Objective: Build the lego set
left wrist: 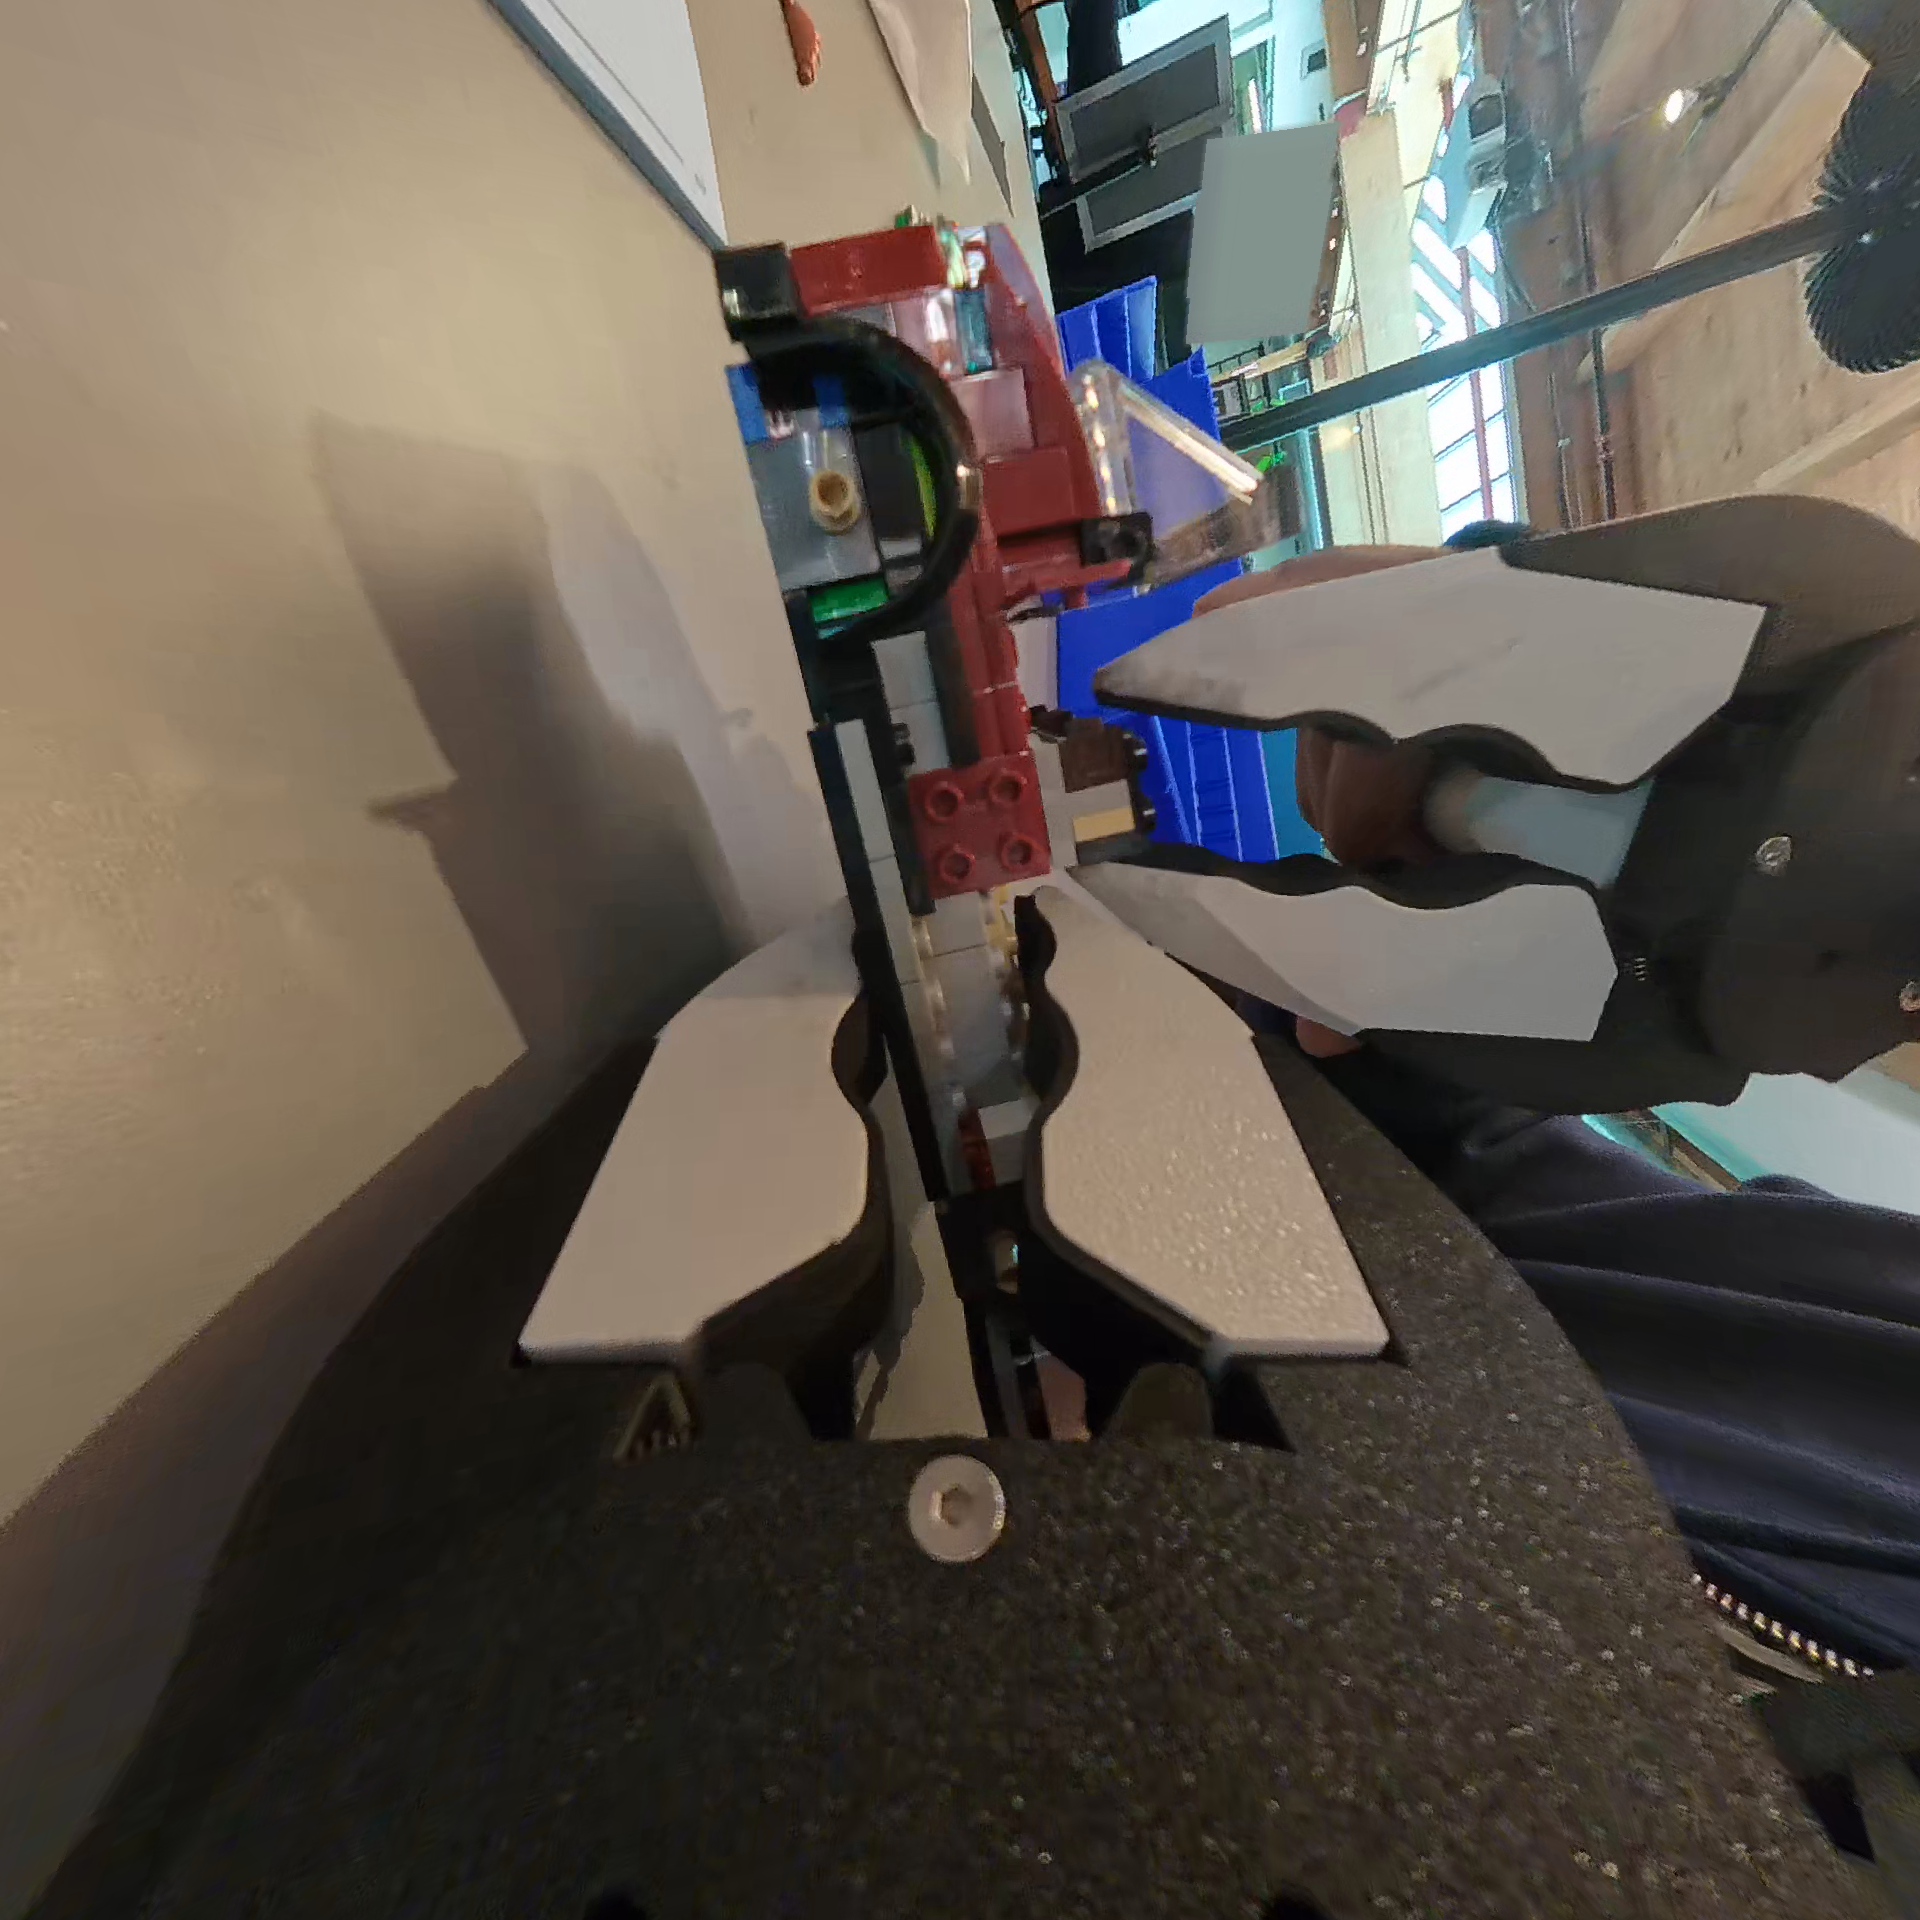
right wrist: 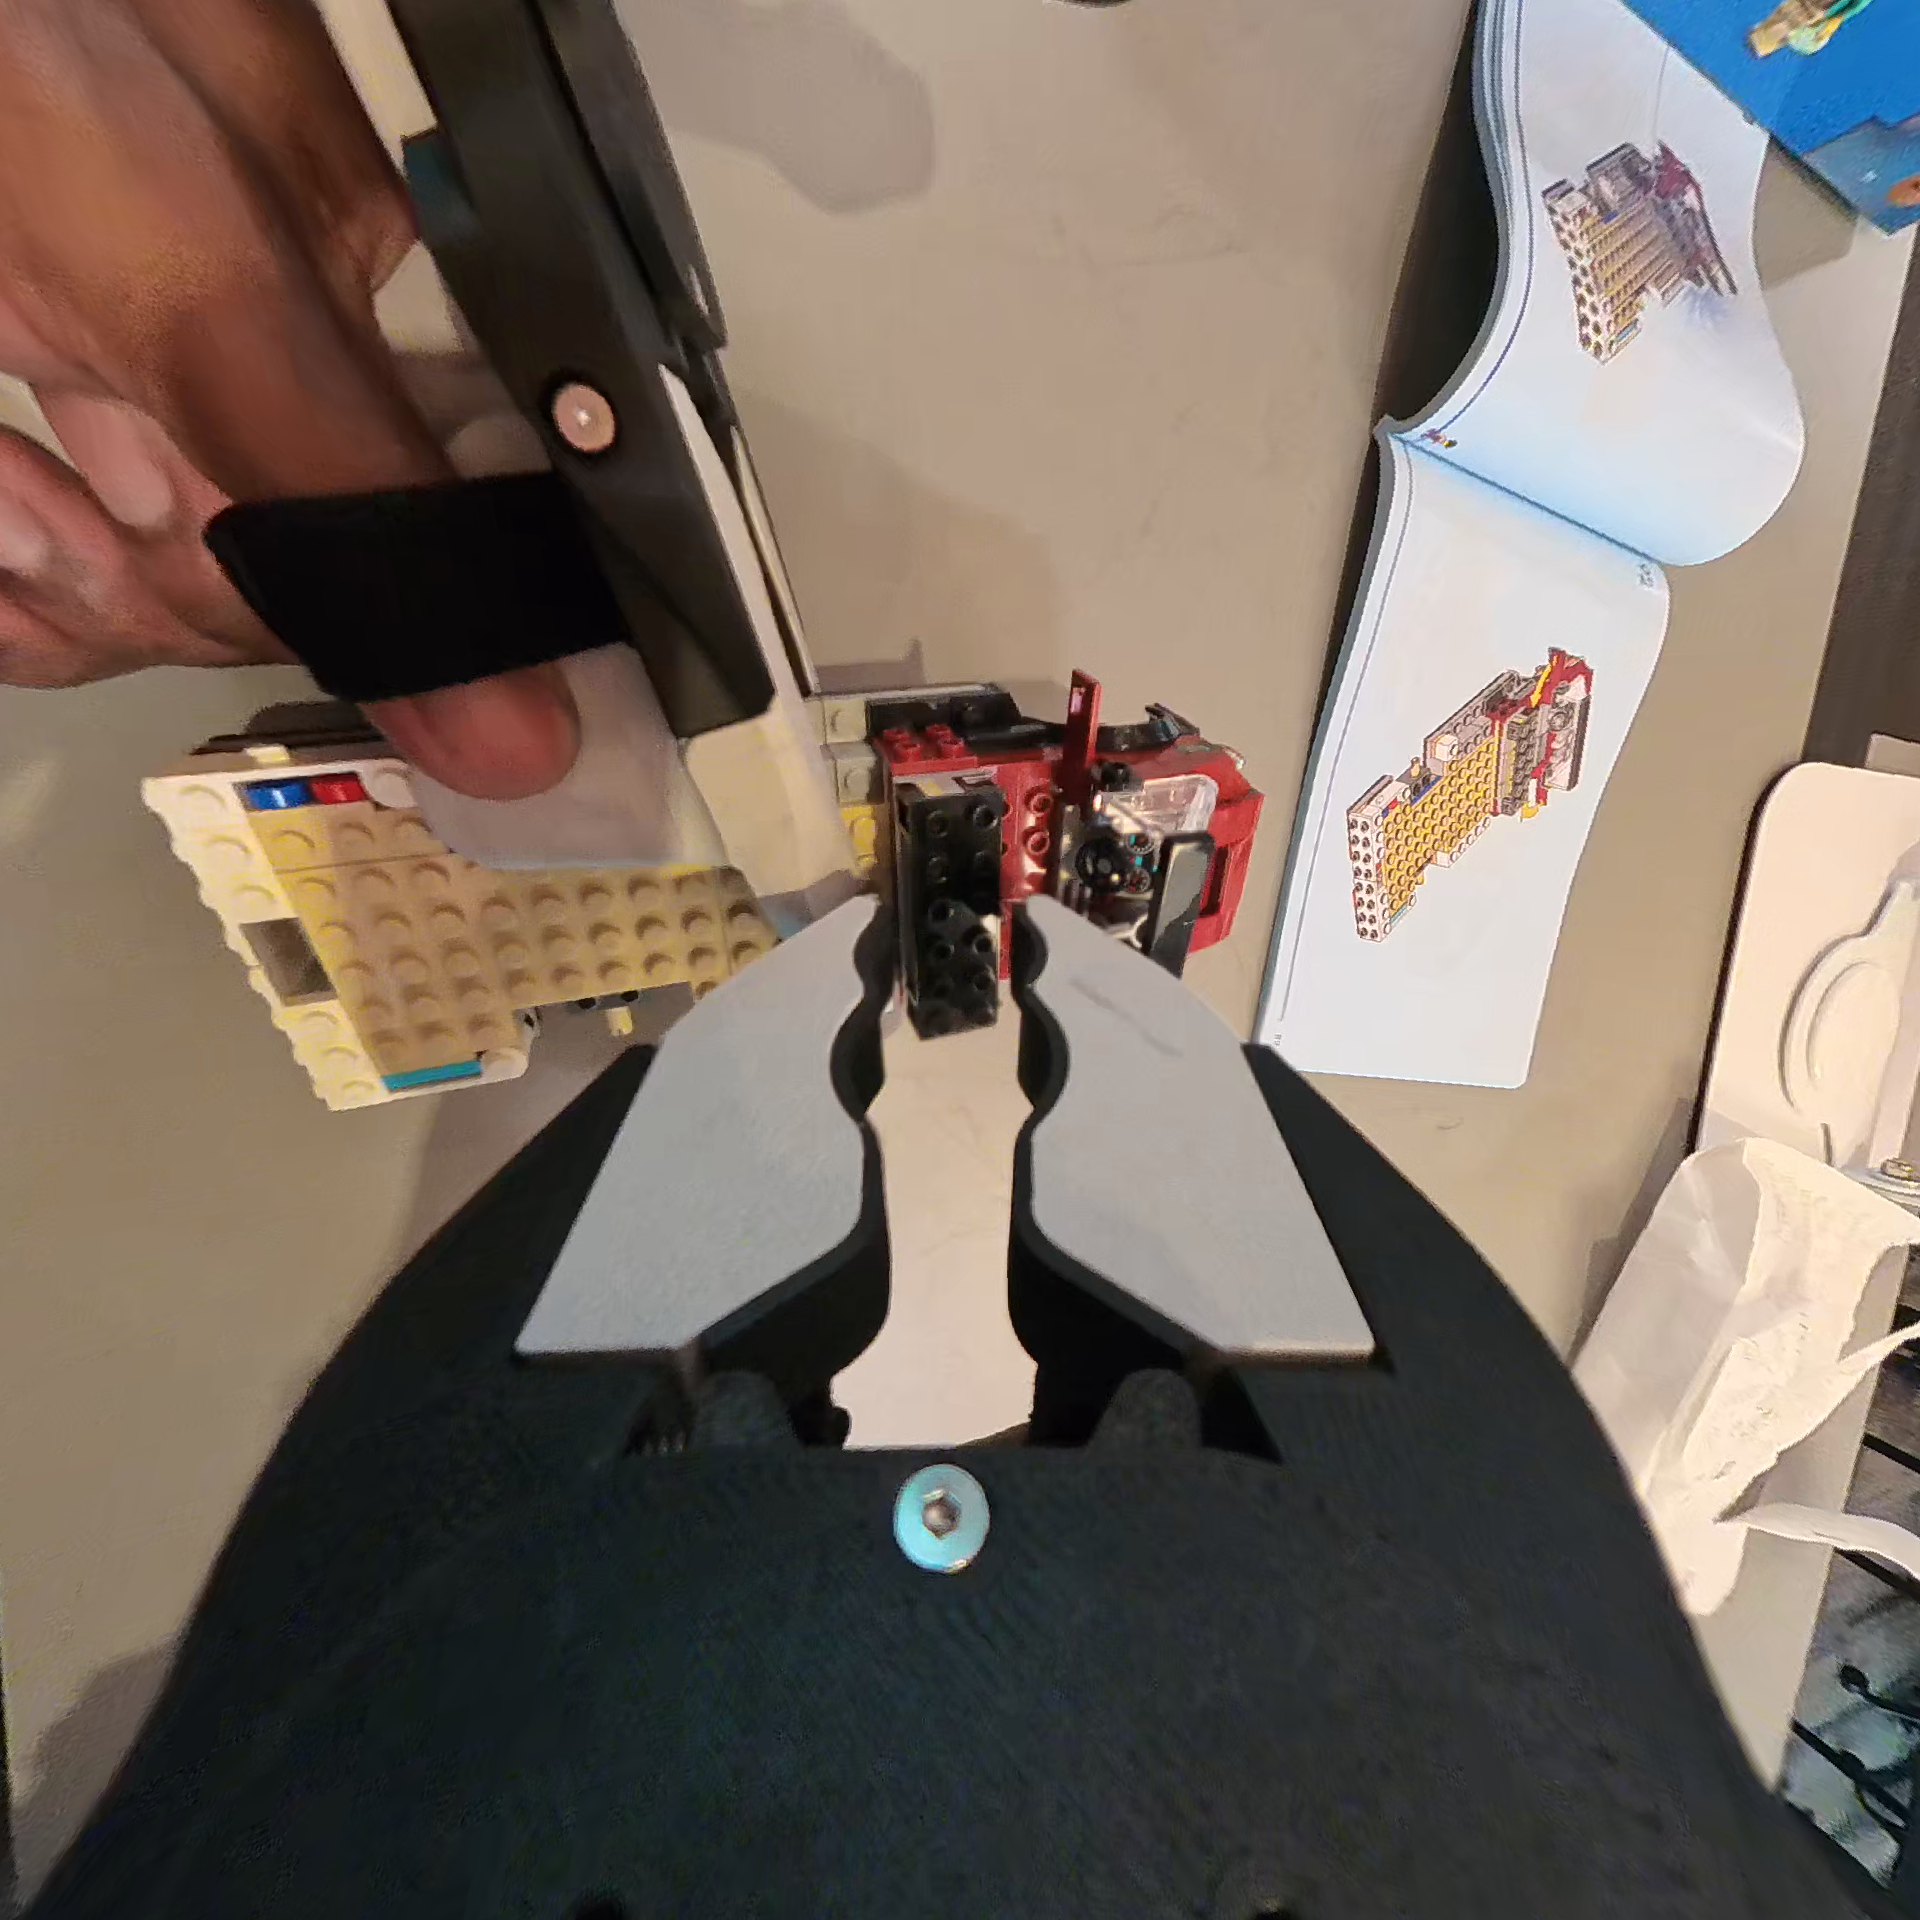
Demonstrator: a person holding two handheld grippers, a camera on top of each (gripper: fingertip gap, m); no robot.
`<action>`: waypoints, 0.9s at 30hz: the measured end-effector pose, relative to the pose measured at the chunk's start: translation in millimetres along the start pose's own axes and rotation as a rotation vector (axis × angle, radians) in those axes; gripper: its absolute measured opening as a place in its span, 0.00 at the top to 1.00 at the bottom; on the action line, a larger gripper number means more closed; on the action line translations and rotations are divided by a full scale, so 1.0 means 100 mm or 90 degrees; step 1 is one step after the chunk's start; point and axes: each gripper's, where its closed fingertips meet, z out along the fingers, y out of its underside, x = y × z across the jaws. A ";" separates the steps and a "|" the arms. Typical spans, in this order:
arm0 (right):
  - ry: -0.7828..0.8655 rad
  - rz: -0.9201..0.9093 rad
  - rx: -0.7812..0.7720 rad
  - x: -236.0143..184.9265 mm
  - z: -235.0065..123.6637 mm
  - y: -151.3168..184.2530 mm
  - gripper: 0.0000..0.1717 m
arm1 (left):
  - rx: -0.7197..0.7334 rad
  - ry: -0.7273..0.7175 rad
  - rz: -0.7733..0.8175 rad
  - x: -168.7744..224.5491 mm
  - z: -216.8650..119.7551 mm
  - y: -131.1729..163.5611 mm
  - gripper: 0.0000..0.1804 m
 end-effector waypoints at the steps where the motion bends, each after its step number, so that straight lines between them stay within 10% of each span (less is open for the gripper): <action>1: -0.004 0.002 0.002 0.00 0.00 0.00 0.88 | 0.000 0.003 -0.003 0.00 0.00 0.00 0.87; 27: 0.036 -0.001 0.032 0.00 0.01 -0.03 0.91 | -0.004 -0.023 0.037 0.02 -0.01 0.02 0.87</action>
